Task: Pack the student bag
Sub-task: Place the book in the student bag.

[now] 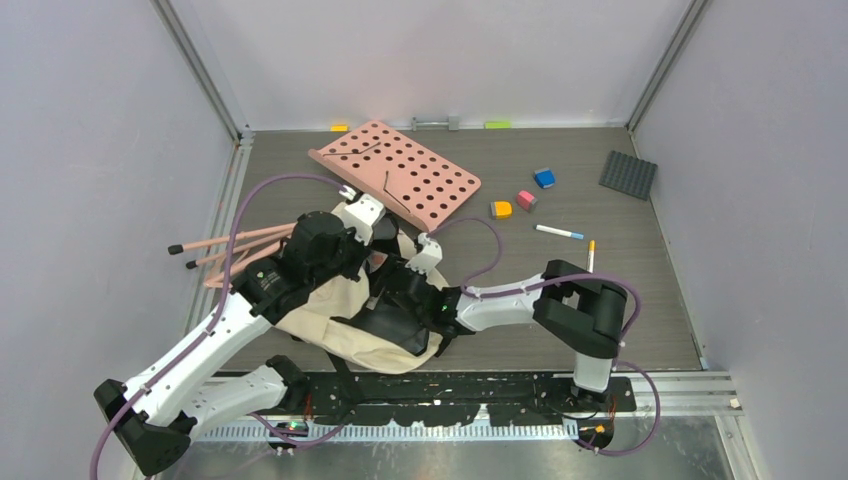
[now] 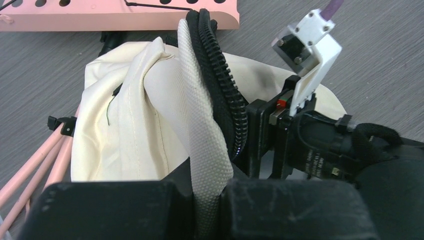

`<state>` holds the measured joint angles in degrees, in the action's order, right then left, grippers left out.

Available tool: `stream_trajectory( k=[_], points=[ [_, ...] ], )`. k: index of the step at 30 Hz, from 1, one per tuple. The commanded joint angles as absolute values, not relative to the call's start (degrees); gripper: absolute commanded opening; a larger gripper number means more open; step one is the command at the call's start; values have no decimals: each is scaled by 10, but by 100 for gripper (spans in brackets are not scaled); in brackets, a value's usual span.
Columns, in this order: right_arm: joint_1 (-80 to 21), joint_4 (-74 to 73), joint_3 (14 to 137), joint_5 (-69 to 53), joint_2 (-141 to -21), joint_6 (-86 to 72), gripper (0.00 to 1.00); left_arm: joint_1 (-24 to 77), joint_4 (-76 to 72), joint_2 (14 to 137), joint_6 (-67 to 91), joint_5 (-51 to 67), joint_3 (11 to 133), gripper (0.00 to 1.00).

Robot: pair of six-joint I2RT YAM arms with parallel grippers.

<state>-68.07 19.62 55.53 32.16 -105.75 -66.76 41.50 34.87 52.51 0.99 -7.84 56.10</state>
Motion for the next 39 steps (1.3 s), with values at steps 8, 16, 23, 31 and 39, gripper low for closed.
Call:
stream_trajectory(
  k=[8,16,23,31,39],
  points=[
    [-684,161,522,341,-972,-604,62,416,272,521,8,-69,569,0],
    [-689,168,573,293,-1020,-595,51,416,274,525,7,-69,570,0],
    [-693,194,630,244,-1084,-585,39,416,274,526,7,-69,570,0],
    [-698,199,709,231,-1125,-535,37,416,274,531,7,-66,569,0],
    [-708,204,638,249,-1059,-483,52,416,273,529,9,-70,568,0]
  ],
)
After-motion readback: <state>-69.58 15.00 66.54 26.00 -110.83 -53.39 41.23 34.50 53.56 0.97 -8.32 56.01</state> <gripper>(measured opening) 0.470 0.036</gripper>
